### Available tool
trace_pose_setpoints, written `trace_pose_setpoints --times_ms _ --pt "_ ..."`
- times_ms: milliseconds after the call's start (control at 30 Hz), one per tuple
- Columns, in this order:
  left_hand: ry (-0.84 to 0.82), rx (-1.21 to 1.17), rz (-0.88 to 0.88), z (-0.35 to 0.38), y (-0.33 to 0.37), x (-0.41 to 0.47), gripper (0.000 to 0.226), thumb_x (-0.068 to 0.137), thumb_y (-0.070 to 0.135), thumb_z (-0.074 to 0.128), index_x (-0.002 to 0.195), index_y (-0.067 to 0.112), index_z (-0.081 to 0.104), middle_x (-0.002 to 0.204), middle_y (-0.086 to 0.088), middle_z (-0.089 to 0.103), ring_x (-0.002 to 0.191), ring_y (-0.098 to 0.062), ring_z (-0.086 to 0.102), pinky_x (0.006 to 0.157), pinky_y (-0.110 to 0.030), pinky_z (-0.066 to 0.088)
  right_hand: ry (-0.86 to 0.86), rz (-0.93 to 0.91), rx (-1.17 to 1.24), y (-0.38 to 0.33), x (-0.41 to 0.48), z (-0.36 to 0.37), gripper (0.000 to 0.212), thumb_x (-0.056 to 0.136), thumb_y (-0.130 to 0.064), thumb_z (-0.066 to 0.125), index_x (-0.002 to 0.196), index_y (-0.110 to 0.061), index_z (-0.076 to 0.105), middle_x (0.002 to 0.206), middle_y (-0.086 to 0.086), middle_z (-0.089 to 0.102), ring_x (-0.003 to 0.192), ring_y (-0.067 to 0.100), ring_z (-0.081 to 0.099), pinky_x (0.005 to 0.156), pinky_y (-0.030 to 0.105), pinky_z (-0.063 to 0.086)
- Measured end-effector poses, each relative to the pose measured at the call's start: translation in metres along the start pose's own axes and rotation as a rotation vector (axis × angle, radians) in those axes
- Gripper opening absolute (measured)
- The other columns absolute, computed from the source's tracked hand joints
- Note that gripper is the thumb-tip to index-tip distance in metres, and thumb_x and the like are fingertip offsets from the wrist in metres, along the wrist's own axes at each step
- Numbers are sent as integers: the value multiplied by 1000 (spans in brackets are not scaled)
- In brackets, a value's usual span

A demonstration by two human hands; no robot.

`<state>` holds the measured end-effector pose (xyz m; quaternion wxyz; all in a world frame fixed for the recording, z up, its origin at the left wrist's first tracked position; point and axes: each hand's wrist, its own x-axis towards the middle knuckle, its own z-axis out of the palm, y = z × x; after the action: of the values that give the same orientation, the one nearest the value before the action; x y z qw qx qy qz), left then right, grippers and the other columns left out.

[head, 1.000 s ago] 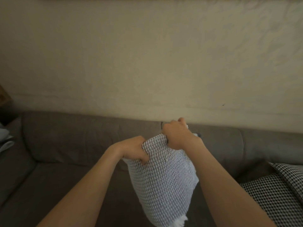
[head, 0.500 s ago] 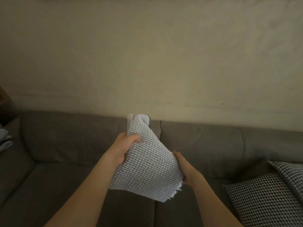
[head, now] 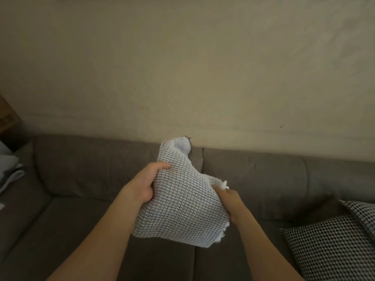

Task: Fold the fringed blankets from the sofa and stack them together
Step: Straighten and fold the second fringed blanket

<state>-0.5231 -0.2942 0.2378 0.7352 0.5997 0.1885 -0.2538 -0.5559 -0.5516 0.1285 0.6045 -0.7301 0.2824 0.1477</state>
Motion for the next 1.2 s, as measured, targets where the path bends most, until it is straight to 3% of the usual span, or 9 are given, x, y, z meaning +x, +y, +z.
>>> trace_pose_setpoints --times_ms 133,233,333,433,567,733,933,1100,1200 --pt "88 80 5 16 -8 14 22 100 7 63 120 -1 67 109 -21 78 104 -36 74 88 -44 60 380 -267 -520 -27 -13 19 66 88 -59 64 140 -19 54 137 12 59 128 35 53 109 51 42" --pt "125 102 56 32 -18 25 18 101 -2 55 112 -5 68 107 -25 76 97 -35 74 87 -46 60 93 -626 -492 -47 -33 40 74 75 -69 61 142 -37 54 138 0 56 134 26 44 111 47 38" --pt "157 93 48 37 -24 31 19 102 1 55 102 -5 73 99 -23 75 88 -32 74 84 -45 60 -198 -644 -654 -51 -51 65 105 68 -60 70 160 -34 25 153 2 38 140 27 32 117 50 35" --pt "131 76 7 37 -25 30 23 104 13 59 103 -1 77 95 -18 78 84 -28 75 74 -38 60 -142 -676 -700 -49 -54 81 117 67 -51 71 164 -18 13 162 6 31 148 32 29 121 47 31" --pt "147 147 20 40 -27 26 25 104 24 62 105 7 80 100 -11 81 81 -23 73 65 -32 54 29 -718 -782 -50 -51 91 100 75 -18 76 161 -16 23 155 10 44 141 35 44 113 49 44" --pt "140 126 14 43 -24 21 21 102 21 60 95 6 74 85 -11 75 75 -23 67 66 -35 51 286 -589 -919 -58 -56 99 61 88 -30 70 138 -11 40 129 14 61 117 39 62 95 49 53" --pt "166 379 64 34 -20 14 29 81 45 57 85 17 64 101 -10 77 91 -25 67 79 -40 44 237 -624 -1036 -83 -54 69 18 97 -18 58 114 -11 58 116 15 65 109 39 65 74 40 46" --pt "305 1058 427 12 -27 21 99 61 39 85 146 30 37 155 -6 17 140 -42 32 112 -51 40 152 -668 -1082 -97 -56 55 22 88 -14 61 110 -13 65 109 15 65 103 42 66 75 43 51" --pt "165 1380 604 3 -28 30 89 67 42 91 145 42 49 174 8 -11 159 -37 3 122 -65 21 116 -727 -1166 -103 -56 55 23 87 -14 62 109 -16 65 108 12 67 102 40 67 73 41 46"
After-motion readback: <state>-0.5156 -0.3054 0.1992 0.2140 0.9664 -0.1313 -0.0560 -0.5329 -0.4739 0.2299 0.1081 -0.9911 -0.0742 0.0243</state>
